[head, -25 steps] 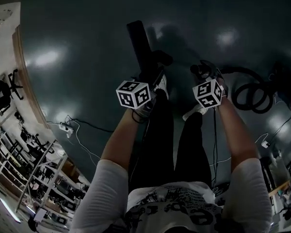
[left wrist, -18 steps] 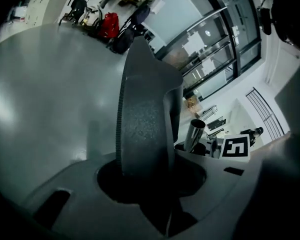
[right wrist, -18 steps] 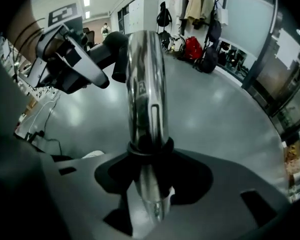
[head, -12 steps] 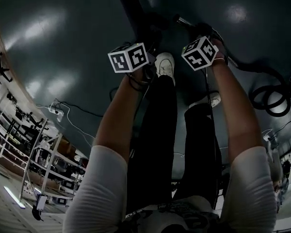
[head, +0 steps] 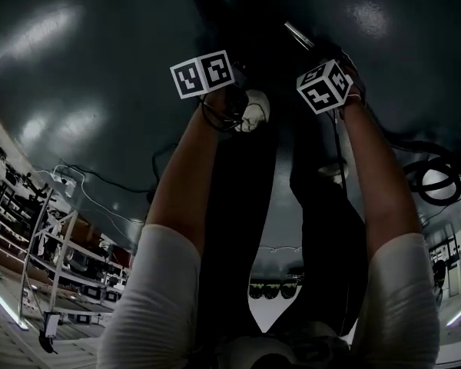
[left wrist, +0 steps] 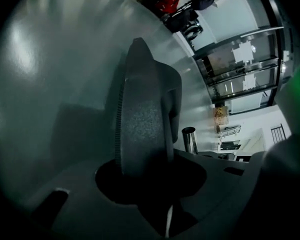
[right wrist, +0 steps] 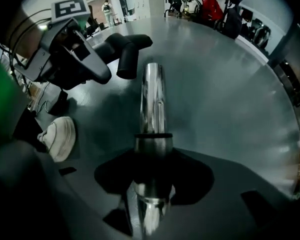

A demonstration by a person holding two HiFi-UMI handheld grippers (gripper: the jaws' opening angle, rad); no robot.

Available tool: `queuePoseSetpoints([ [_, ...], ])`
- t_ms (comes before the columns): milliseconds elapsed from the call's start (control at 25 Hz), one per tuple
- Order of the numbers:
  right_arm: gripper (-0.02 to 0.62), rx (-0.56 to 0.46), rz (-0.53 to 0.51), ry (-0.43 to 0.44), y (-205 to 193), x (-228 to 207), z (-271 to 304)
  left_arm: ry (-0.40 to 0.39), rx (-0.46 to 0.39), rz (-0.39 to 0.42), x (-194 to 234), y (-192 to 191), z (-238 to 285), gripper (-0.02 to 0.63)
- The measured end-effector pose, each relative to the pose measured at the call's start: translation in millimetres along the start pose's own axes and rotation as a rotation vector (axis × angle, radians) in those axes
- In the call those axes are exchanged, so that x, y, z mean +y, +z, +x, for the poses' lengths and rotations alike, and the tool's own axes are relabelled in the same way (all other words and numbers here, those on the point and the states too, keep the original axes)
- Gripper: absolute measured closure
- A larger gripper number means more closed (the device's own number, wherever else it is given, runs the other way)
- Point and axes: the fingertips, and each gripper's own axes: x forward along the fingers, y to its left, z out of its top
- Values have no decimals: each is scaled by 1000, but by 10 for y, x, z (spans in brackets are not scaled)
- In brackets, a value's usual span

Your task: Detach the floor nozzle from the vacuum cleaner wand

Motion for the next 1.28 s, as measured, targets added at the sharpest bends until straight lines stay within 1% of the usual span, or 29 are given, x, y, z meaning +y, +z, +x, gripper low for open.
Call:
queuePoseSetpoints([
  [80, 417, -5, 20, 8, -15, -178, -60, 4, 17, -16, -123, 25, 102, 475],
  [120, 414, -12, 39, 5, 31, -206, -86, -3, 16, -13, -147, 53, 96, 356],
  [160, 403, -19, 60, 1, 84, -185, -119, -10, 16, -6, -145, 68, 53, 191],
  [200, 402, -24, 79, -3, 122, -146, -174, -6, 21, 5, -139, 60, -20, 144],
  [280, 402, -32, 117, -8, 139, -103, -377, 32, 29, 40, -178, 29, -217, 124],
  [360, 402, -45, 170, -7, 163, -94, -640, 83, 7, 72, -262, 56, -457, 123],
  [440, 405, -72, 246, 2, 240, -63, -910, 124, -25, 101, -380, 113, -723, 123],
  [520, 413, -134, 333, -2, 354, -77, -1285, 131, -53, 138, -672, 170, -1002, 124],
  [560, 445, -172, 364, -24, 412, -125, -1521, 127, -72, 159, -877, 213, -1150, 128],
  [600, 502, -208, 376, -59, 474, -197, -1781, 124, -98, 181, -1094, 273, -1305, 135],
  [640, 553, -240, 374, -96, 538, -274, -2053, 127, -127, 203, -1302, 343, -1471, 180],
  [680, 584, -267, 371, -123, 594, -324, -2322, 140, -160, 227, -1491, 406, -1649, 246],
  [720, 591, -294, 376, -134, 638, -340, -2585, 159, -194, 256, -1663, 454, -1838, 334],
  [760, 592, -327, 391, -135, 683, -343, -2845, 179, -230, 290, -1828, 492, -2027, 400],
  [840, 592, -418, 420, -141, 799, -417, -3376, 223, -302, 373, -2175, 580, -2374, 504],
  [920, 592, -508, 428, -163, 888, -572, -3949, 274, -359, 468, -2571, 638, -2664, 578],
  [1000, 592, -571, 438, -180, 887, -596, -4565, 310, -385, 558, -2987, 540, -2989, 600],
  [1040, 592, -593, 442, -182, 876, -533, -4871, 317, -395, 589, -3182, 445, -3197, 600],
  [1080, 592, -609, 440, -179, 874, -439, -5170, 319, -407, 605, -3365, 342, -3432, 600],
  [1160, 592, -638, 414, -167, 885, -253, -5752, 310, -447, 605, -3732, 155, -3911, 600],
  [1280, 592, -725, 356, -185, 895, -236, -6649, 262, -562, 615, -4474, 75, -4531, 600],
])
